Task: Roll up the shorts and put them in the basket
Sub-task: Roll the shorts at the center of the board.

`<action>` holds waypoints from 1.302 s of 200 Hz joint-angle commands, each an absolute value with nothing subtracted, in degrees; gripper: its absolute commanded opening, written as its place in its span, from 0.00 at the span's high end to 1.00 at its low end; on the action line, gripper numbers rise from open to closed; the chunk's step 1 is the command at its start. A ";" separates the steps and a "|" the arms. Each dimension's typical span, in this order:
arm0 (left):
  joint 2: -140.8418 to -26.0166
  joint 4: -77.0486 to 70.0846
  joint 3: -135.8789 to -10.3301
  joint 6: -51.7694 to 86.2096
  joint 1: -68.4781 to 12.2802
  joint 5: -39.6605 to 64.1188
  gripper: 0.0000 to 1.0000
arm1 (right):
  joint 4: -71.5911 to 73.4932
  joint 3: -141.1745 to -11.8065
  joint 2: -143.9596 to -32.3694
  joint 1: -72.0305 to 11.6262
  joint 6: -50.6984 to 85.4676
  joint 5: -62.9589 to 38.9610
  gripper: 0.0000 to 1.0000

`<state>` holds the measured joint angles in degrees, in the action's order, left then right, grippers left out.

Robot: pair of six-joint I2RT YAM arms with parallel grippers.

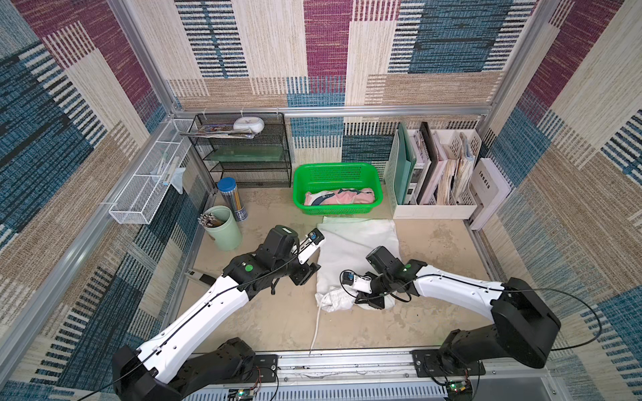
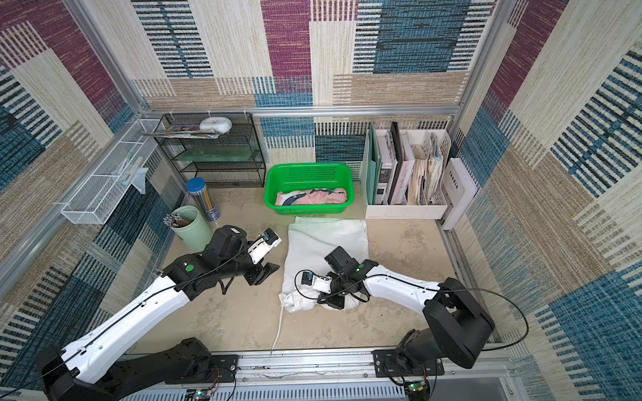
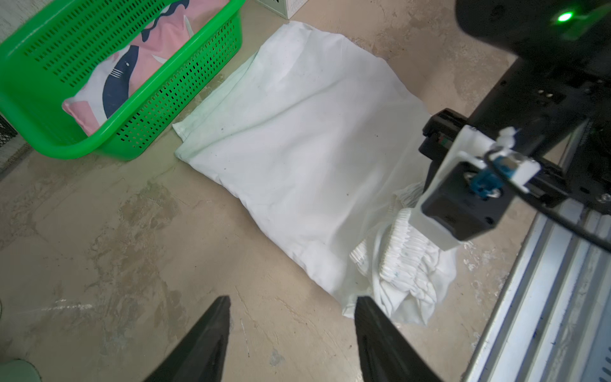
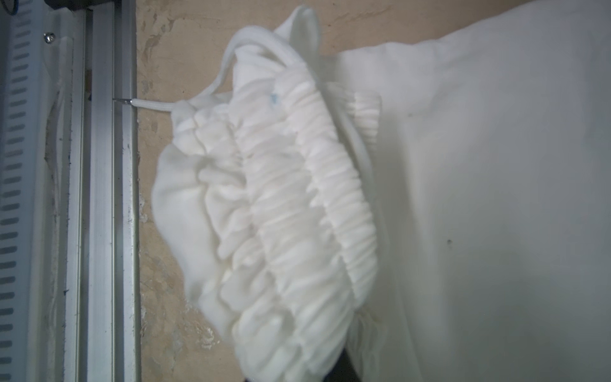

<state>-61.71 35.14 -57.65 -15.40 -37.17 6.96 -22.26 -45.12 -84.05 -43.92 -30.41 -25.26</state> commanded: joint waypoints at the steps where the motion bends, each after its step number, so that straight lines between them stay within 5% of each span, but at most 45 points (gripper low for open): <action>1: -60.54 33.62 -57.07 -17.55 -39.80 2.55 0.36 | -28.25 -49.37 -89.47 -43.09 -28.10 -30.68 1.00; 58: -58.18 30.73 -52.66 -23.35 -49.55 -12.20 0.37 | -33.72 -57.04 -100.62 -38.24 -24.81 -37.69 1.00; 260: -78.81 7.94 -44.08 -34.05 -67.83 -24.26 0.31 | -31.95 -56.96 -107.09 -28.41 -18.33 -49.54 1.00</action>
<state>-76.90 13.28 -44.34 -31.66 -67.40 -22.04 -31.81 -56.62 -106.54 -28.97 -19.03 -51.24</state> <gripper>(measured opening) 0.681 0.128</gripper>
